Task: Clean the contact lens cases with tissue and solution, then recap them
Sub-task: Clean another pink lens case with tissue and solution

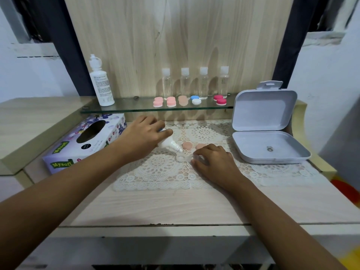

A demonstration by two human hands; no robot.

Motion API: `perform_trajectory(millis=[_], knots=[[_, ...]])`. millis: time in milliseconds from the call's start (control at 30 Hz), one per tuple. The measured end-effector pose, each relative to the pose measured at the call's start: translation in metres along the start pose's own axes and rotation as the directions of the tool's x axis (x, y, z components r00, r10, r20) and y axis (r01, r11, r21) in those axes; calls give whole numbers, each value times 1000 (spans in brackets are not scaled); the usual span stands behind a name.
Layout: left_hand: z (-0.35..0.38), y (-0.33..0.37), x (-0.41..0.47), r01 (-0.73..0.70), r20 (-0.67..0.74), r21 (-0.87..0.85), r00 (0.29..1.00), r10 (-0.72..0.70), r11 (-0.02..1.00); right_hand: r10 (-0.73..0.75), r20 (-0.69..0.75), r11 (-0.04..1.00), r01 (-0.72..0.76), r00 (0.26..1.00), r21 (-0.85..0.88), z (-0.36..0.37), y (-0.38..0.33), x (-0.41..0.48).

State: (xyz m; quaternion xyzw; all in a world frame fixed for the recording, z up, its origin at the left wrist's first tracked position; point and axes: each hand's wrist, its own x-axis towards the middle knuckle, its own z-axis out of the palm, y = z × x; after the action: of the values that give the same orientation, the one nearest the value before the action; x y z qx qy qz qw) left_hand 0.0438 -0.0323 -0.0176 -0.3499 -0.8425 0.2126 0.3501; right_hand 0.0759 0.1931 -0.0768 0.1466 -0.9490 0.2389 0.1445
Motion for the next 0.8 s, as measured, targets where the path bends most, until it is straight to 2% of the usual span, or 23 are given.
perform_trajectory(millis=[267,800], knots=[[0,9,10,-31,-57,-18,998,30,999,33,56,999,-34,998,22,-3,1,4],[6,18,20,-71,-85,-3,994,70,997,34,62,999,-35,998,12,-3,2,5]])
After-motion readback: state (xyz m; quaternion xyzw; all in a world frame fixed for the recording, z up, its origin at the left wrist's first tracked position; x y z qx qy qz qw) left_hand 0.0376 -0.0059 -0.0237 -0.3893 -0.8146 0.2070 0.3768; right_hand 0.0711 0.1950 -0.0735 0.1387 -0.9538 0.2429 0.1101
